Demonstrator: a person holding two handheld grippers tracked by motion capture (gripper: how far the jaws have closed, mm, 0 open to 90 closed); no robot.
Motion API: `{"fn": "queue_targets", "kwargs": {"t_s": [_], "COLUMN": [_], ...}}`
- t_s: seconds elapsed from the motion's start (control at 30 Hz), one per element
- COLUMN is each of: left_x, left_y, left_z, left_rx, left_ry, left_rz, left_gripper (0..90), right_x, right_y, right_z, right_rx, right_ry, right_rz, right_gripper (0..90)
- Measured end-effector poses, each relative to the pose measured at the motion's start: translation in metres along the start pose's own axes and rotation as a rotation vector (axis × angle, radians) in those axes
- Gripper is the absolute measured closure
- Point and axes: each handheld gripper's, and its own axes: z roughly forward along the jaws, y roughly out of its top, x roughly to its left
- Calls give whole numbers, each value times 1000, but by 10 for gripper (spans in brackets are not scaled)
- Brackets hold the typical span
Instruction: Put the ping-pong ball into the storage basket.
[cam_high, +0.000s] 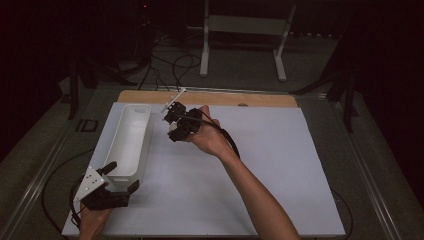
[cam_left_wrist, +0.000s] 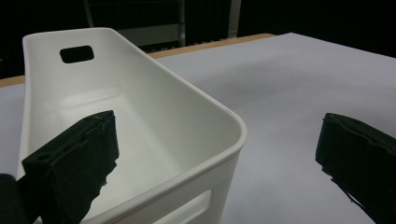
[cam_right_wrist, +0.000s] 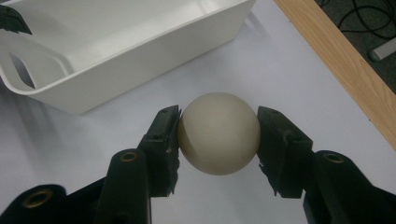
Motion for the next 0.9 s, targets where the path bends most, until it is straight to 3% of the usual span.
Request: {"fn": "queue_targets", "kwargs": {"t_s": [0.9], "left_x": [1], "left_y": [0], "left_z": [0], "left_rx": [-3], "left_ry": [-3], "left_rz": [-5], "left_gripper": [0], "right_x": [12], "right_y": [15], "right_z": [6], "right_rx": [-10], "right_ry": [15], "right_rz": [-14], "right_gripper": [504]}}
